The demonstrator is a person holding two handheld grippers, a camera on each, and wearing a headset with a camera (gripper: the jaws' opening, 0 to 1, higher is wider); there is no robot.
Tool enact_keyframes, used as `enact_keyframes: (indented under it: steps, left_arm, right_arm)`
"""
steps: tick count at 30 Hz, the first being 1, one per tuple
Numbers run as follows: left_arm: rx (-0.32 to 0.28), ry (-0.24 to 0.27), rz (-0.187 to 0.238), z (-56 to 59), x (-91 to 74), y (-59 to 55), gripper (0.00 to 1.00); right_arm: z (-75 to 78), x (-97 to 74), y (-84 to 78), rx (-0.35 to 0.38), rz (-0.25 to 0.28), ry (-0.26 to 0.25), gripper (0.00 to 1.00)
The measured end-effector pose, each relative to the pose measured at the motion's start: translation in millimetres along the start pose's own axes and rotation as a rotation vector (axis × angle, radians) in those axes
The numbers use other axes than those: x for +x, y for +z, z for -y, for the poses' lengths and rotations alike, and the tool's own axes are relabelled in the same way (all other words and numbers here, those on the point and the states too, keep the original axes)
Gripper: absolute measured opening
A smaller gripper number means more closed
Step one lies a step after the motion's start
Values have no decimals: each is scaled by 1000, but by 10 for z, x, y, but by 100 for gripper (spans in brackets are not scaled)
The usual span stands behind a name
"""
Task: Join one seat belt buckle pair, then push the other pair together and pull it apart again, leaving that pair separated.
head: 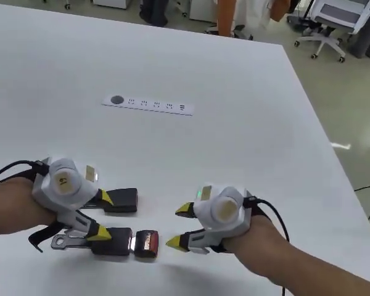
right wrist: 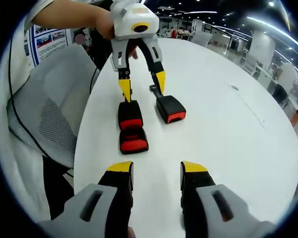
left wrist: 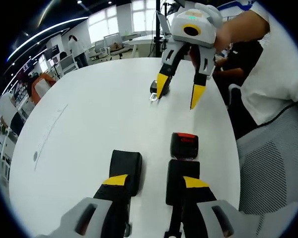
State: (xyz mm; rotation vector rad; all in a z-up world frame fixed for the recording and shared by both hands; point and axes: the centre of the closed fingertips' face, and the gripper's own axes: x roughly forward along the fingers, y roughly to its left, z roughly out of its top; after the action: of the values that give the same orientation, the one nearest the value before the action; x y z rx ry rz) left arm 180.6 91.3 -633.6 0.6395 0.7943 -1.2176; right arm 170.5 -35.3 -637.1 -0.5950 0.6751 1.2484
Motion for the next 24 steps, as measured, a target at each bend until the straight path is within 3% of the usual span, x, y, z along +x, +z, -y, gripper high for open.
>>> enact_keyframes:
  steps: [5, 9, 13, 18, 24]
  left_arm:
    - [23, 4, -18, -247, 38, -3, 45]
    - [3, -5, -31, -418, 88, -93, 43]
    - [-12, -17, -66, -546, 132, -216, 43]
    - [24, -40, -90, -516, 203, -244, 44]
    - [46, -65, -109, -550, 332, -300, 43]
  right_arm:
    - [286, -166, -225, 14, -27, -47, 35]
    - [432, -236, -379, -9, -65, -68, 35]
    - [598, -286, -580, 25, -82, -72, 35]
    - [672, -292, -824, 26, -129, -72, 36]
    - [670, -286, -942, 39, -158, -61, 35]
